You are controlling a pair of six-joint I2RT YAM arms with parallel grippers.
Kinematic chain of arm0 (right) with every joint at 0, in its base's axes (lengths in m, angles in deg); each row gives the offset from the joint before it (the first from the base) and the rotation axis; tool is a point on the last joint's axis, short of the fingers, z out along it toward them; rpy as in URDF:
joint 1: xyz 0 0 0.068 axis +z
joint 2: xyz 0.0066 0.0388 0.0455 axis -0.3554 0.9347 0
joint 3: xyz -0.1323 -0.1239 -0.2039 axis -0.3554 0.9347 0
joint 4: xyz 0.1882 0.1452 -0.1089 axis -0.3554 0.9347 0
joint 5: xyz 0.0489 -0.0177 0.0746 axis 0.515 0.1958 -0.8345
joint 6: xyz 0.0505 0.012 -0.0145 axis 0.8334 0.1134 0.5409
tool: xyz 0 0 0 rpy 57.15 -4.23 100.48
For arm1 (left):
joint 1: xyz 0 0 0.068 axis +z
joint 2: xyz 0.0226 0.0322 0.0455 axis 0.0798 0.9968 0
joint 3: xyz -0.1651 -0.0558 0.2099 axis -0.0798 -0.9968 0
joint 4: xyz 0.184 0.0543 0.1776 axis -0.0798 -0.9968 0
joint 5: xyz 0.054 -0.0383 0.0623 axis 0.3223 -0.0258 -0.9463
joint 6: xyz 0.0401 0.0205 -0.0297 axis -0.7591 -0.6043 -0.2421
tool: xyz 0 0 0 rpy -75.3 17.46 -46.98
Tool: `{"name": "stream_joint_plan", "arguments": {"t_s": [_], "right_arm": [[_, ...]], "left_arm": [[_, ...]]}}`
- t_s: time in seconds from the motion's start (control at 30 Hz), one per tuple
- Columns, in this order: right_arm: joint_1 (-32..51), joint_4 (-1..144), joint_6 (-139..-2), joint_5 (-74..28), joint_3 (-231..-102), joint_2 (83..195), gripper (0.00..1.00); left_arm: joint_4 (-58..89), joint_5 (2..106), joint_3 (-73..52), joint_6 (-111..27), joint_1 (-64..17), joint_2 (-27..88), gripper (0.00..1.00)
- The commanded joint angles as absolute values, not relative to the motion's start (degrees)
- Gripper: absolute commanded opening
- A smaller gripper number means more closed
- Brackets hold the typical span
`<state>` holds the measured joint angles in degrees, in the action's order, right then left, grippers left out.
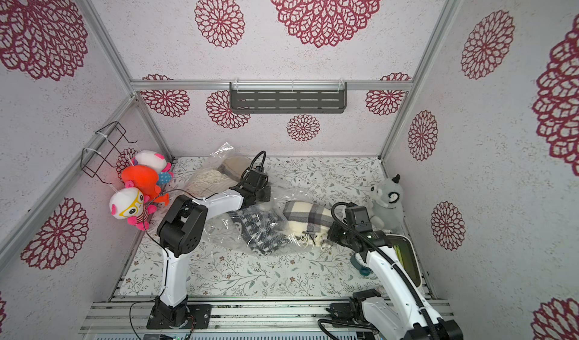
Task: Take the scarf out of the vacuum bag
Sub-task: Take out the scarf from the vacuum bag.
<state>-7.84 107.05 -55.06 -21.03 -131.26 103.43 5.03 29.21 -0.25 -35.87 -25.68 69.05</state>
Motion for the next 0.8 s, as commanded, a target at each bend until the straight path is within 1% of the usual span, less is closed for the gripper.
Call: {"name": "stream_joint_plan", "arguments": {"t_s": [0.0, 0.1, 0.17, 0.23, 0.3, 0.43, 0.53, 0.6, 0.77], "right_arm": [[-9.24, 111.81, -56.83, -15.22, -134.93, 100.92, 0.0], [-10.02, 106.8, -57.29, -18.54, -128.69, 105.85, 0.0], [-11.04, 103.77, -57.43, -20.58, -125.07, 108.21, 0.0], [-12.52, 103.32, -57.88, -18.78, -123.6, 108.12, 0.0], [-14.99, 103.18, -57.53, -16.28, -123.31, 107.24, 0.0], [-15.92, 103.27, -57.76, -9.87, -126.54, 113.91, 0.0], [-17.13, 101.85, -58.93, -6.88, -130.0, 122.1, 0.0], [-19.63, 102.33, -59.51, -4.53, -133.04, 126.27, 0.0], [-20.82, 103.49, -60.66, 0.82, -140.34, 131.34, 0.0]], "left_arm": [[5.03, 24.98, -1.8, -36.5, -20.85, 65.26, 0.0], [8.55, 25.78, -6.35, -35.99, -18.62, 62.18, 0.0], [8.1, 24.96, -7.32, -36.18, -17.31, 60.72, 0.0], [7.33, 25.08, -7.96, -36.59, -15.98, 60.44, 0.0], [7.36, 25.37, -9.18, -36.98, -14.58, 57.04, 0.0], [8.36, 28.07, -10.72, -36.42, -12.4, 54.72, 0.0], [8.23, 27.59, -11.07, -36.7, -12.33, 53.63, 0.0], [7.43, 26.2, -11.2, -36.89, -12.37, 52.55, 0.0], [7.19, 27.13, -11.35, -37.16, -12.18, 49.96, 0.0]]}}
